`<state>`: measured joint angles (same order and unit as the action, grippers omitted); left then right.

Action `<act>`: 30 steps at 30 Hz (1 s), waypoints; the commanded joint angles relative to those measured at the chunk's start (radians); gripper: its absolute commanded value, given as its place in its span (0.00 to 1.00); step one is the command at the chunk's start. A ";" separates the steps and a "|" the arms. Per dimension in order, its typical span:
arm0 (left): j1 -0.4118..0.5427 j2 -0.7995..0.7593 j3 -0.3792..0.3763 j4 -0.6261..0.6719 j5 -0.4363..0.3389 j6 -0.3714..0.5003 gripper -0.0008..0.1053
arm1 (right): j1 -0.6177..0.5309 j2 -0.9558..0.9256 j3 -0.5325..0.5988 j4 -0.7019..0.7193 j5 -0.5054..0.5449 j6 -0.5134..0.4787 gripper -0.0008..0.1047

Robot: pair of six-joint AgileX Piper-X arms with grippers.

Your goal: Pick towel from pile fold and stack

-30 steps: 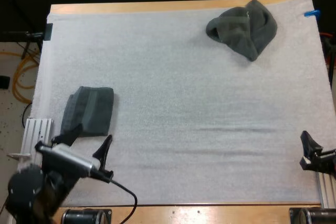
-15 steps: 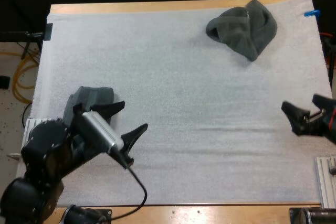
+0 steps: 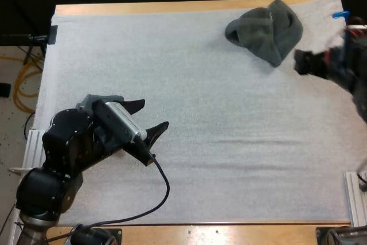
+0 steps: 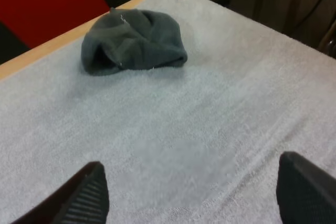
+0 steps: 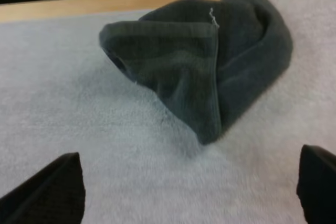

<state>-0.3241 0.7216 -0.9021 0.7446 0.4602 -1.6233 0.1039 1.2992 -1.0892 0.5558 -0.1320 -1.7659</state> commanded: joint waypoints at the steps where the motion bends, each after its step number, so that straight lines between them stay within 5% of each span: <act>1: -0.004 0.001 -0.008 -0.019 -0.001 -0.011 0.62 | 0.018 0.084 -0.049 -0.008 0.031 -0.003 0.76; 13: -0.004 0.001 -0.008 -0.017 -0.001 -0.011 0.62 | 0.042 0.565 -0.339 0.001 0.088 0.139 0.76; 25: -0.004 0.003 -0.008 -0.010 -0.001 -0.011 0.62 | 0.042 0.785 -0.427 0.003 0.060 0.251 0.75; 29: -0.004 0.003 -0.008 -0.010 -0.001 -0.011 0.62 | 0.042 0.795 -0.427 0.003 0.065 0.268 0.54; 30: -0.004 0.003 -0.008 -0.010 -0.001 -0.011 0.62 | 0.042 0.794 -0.428 0.003 0.066 0.270 0.42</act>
<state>-0.3241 0.7236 -0.9021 0.7446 0.4602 -1.6233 0.1458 2.1026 -1.5068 0.5603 -0.0587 -1.5017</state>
